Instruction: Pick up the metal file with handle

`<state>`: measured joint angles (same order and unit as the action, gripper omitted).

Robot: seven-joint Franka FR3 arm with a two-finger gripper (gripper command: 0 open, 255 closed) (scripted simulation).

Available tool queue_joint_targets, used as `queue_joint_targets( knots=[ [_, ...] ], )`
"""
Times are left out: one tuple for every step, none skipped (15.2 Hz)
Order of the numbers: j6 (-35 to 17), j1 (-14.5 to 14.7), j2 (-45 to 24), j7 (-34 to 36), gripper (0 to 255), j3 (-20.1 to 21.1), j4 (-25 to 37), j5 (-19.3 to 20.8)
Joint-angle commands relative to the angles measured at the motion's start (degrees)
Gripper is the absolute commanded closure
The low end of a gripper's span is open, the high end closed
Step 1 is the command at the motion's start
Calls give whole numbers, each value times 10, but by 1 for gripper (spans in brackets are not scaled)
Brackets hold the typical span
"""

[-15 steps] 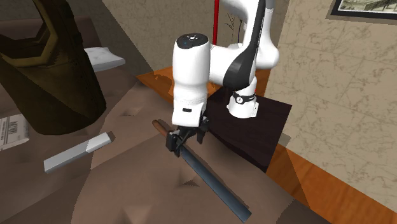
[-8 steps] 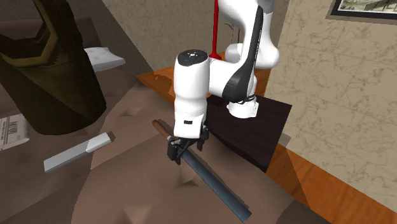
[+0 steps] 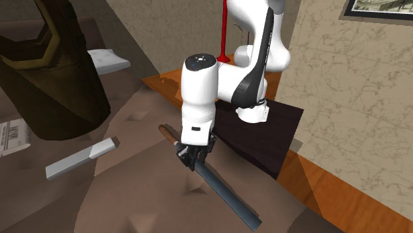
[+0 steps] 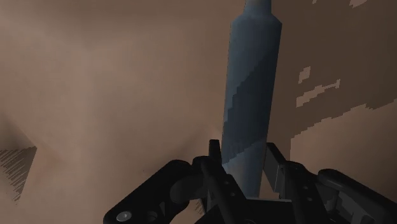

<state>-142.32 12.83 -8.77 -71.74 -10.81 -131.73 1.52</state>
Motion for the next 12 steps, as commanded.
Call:
queue_joint_targets(
  knots=[
    [0,0,0,0,255,0,0,0],
    [0,0,0,0,255,0,0,0],
    [-1,-1,0,-1,255,0,0,0],
    [7,0,6,0,255,-1,1,1],
    [14,0,12,1,255,-1,3,3],
    [22,0,17,1,255,-1,4,4],
    [29,1,23,2,255,-2,6,5],
    [36,1,29,3,255,-2,8,7],
    [44,1,34,3,255,-2,10,8],
    [51,1,39,4,255,-2,13,9],
    [59,2,45,4,255,-2,15,10],
    [66,2,50,5,255,-2,17,11]
  ],
)
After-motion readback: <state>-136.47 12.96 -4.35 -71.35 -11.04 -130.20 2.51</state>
